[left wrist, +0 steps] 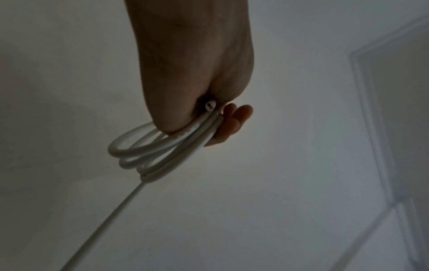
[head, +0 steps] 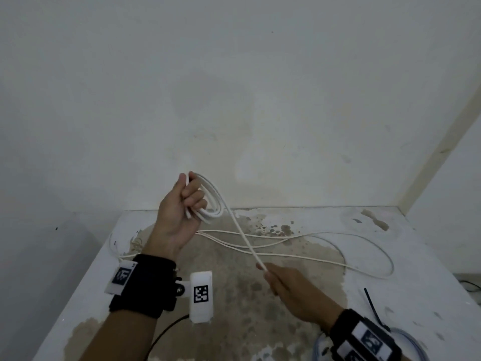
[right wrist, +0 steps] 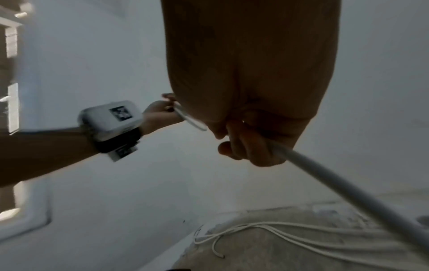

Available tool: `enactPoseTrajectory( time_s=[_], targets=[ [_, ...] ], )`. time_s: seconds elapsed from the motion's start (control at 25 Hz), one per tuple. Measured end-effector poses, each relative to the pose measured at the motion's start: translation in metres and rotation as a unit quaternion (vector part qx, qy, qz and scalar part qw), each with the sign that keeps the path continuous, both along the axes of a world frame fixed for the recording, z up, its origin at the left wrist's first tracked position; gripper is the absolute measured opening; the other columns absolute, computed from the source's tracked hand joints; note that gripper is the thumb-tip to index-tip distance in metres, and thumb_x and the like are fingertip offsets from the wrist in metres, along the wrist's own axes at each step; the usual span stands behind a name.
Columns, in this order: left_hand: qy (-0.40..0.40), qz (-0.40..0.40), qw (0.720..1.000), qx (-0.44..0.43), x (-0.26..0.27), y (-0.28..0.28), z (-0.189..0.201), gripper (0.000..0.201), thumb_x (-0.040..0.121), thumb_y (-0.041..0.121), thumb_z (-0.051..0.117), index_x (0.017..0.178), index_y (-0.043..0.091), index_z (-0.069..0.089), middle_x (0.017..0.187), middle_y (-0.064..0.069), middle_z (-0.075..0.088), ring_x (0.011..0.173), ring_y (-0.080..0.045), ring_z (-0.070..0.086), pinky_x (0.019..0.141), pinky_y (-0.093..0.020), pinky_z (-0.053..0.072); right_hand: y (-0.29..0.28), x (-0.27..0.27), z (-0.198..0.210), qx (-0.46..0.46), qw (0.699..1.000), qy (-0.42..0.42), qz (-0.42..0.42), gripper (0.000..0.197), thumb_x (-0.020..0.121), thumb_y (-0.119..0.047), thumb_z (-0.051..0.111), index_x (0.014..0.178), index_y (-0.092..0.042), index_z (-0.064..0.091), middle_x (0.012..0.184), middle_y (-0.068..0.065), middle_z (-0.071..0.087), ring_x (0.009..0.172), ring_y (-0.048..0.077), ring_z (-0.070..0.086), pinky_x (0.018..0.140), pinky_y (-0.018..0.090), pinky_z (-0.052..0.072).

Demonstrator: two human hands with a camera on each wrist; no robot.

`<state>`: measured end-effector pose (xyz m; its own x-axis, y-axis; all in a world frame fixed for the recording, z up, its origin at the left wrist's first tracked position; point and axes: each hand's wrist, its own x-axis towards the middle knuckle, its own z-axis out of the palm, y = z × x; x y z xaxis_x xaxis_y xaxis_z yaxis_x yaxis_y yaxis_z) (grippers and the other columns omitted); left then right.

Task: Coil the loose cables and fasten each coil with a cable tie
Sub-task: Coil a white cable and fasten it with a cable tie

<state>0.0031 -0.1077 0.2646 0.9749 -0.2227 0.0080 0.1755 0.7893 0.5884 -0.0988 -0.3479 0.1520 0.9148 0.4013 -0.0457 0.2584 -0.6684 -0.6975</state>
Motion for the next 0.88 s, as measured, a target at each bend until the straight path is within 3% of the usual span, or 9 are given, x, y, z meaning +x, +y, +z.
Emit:
enactPoseTrajectory(
  time_s=[0.08,0.2,0.36,0.48,0.52,0.6,0.68,0.8,0.88],
  targets=[
    [0.021,0.022,0.998,0.051,-0.003,-0.006,-0.007,0.031,0.106,0.032,0.030,0.089,0.016,0.051,0.051,0.008,0.036,0.043,-0.003,0.044,0.044,-0.014,0.043,0.013,-0.010,0.016,-0.060,0.994,-0.039,0.088,0.034,0.108,-0.040,0.030,0.122,-0.024,0.058,0.096,0.001,0.061,0.085,0.022,0.056,0.078,0.036,0.045],
    [0.012,0.006,0.989,0.145,-0.017,-0.028,-0.019,0.030,0.105,0.030,0.030,0.090,0.014,0.051,0.051,0.006,0.037,0.051,-0.007,0.059,0.050,-0.017,0.051,0.029,-0.015,0.053,-0.093,0.977,-0.110,0.157,0.028,0.106,-0.037,0.038,0.101,-0.017,0.059,0.088,0.001,0.054,0.078,0.023,0.051,0.068,0.037,0.038],
    [-0.042,-0.077,0.958,0.272,-0.043,-0.049,-0.030,0.033,0.105,0.031,0.035,0.091,0.008,0.054,0.056,0.002,0.045,0.056,-0.017,0.066,0.050,-0.024,0.053,0.021,-0.005,0.093,-0.047,0.960,-0.244,0.127,0.021,0.099,-0.037,0.054,0.108,-0.028,0.071,0.102,-0.010,0.068,0.078,0.003,0.061,0.066,0.020,0.043],
    [-0.087,-0.160,0.911,0.370,-0.061,-0.059,-0.026,0.038,0.102,0.035,0.041,0.088,0.004,0.059,0.060,-0.006,0.058,0.044,-0.017,0.057,0.041,-0.021,0.042,0.003,0.015,0.105,0.030,0.953,-0.295,0.061,0.017,0.096,-0.037,0.062,0.107,-0.028,0.073,0.095,-0.015,0.064,0.074,-0.007,0.051,0.066,0.014,0.040],
    [-0.072,-0.195,0.911,0.355,-0.064,-0.060,-0.023,0.036,0.101,0.034,0.043,0.088,0.005,0.058,0.058,-0.005,0.055,0.037,-0.014,0.049,0.037,-0.019,0.036,-0.003,0.020,0.107,0.051,0.955,-0.289,0.045,0.018,0.097,-0.037,0.062,0.108,-0.028,0.073,0.093,-0.015,0.062,0.074,-0.006,0.052,0.065,0.016,0.041],
    [-0.016,-0.271,0.930,0.247,-0.064,-0.059,-0.016,0.030,0.100,0.034,0.041,0.090,0.009,0.056,0.050,0.000,0.041,0.029,-0.006,0.031,0.032,-0.016,0.023,-0.014,0.028,0.103,0.093,0.958,-0.272,0.010,0.019,0.099,-0.035,0.058,0.110,-0.029,0.073,0.092,-0.014,0.060,0.075,0.004,0.059,0.064,0.023,0.045],
    [0.027,-0.336,0.930,0.148,-0.062,-0.057,-0.015,0.037,0.103,0.038,0.032,0.095,0.011,0.056,0.045,0.005,0.034,0.027,-0.002,0.025,0.030,-0.015,0.018,-0.022,0.034,0.092,0.121,0.954,-0.273,-0.038,0.022,0.101,-0.032,0.055,0.113,-0.028,0.072,0.091,-0.009,0.061,0.074,0.013,0.060,0.064,0.028,0.046],
    [0.022,-0.337,0.935,0.107,-0.062,-0.059,-0.017,0.043,0.102,0.045,0.031,0.093,0.012,0.057,0.043,0.008,0.034,0.026,-0.001,0.025,0.032,-0.017,0.014,-0.021,0.035,0.064,0.207,0.950,-0.218,-0.090,0.025,0.106,-0.021,0.049,0.119,-0.023,0.070,0.099,-0.005,0.070,0.085,0.011,0.065,0.073,0.025,0.049],
    [0.014,-0.303,0.949,0.087,-0.060,-0.059,-0.016,0.038,0.101,0.043,0.035,0.090,0.012,0.054,0.044,0.007,0.035,0.026,-0.001,0.029,0.032,-0.018,0.012,-0.017,0.030,0.045,0.277,0.942,-0.134,-0.135,0.029,0.107,-0.021,0.044,0.120,-0.027,0.069,0.088,-0.007,0.069,0.066,0.013,0.058,0.060,0.026,0.045]
  ],
)
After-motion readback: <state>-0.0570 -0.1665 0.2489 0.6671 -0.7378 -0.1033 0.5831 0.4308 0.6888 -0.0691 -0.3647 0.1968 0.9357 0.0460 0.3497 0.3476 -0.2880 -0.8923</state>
